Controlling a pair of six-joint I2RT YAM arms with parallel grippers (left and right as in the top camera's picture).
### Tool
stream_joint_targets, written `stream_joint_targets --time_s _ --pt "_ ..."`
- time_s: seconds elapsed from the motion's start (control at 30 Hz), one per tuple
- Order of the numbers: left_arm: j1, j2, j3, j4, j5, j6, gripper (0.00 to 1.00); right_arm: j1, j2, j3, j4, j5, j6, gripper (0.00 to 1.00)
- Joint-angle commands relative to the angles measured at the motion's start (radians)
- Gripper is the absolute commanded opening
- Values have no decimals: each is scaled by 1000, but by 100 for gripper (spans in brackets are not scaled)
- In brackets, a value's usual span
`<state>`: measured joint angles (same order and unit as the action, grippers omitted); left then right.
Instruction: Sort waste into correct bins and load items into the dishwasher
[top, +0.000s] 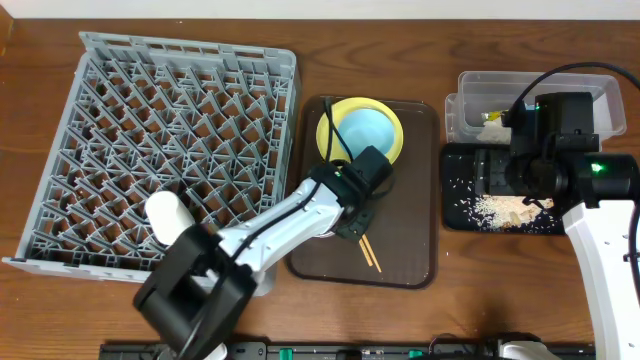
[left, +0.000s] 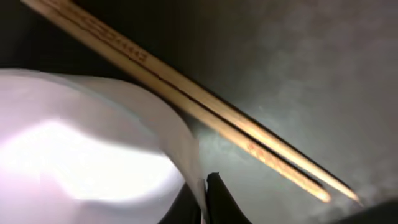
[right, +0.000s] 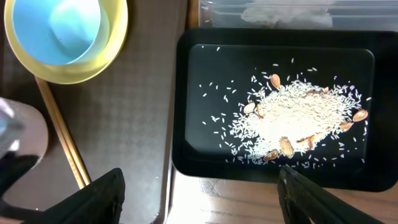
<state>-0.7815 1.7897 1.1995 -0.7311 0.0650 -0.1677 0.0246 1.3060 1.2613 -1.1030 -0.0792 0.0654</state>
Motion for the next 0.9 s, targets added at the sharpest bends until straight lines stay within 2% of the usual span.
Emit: stream_joint_targets --time_s 0.0,0.13,0.3,0.4,0.43,0.5,0.63,0.77,0.87 --pt "5 -137 64 -27 2 13 6 -5 -10 6 -2 -7 -15 76" --pt "55 -281 71 -30 23 21 6 -5 -10 6 -2 -3 -15 76" --pt "234 -419 71 -26 188 81 6 -5 -10 6 -6 -3 -15 76" --pt "398 -451 71 -22 394 131 6 -4 -10 6 -6 -3 -15 76" --pt "483 -450 71 -22 515 154 6 -5 -10 6 -9 -3 -15 75" --pt "598 -436 71 -21 668 176 6 -5 -10 6 -14 -2 -15 75" --pt "806 -383 71 8 928 180 6 -5 -10 6 -16 -1 -15 75" --pt "958 -303 71 60 1158 179 6 -5 -10 6 -16 -1 -15 75" --pt "1030 -232 71 106 1270 169 6 -5 -10 6 -17 0 -15 75"
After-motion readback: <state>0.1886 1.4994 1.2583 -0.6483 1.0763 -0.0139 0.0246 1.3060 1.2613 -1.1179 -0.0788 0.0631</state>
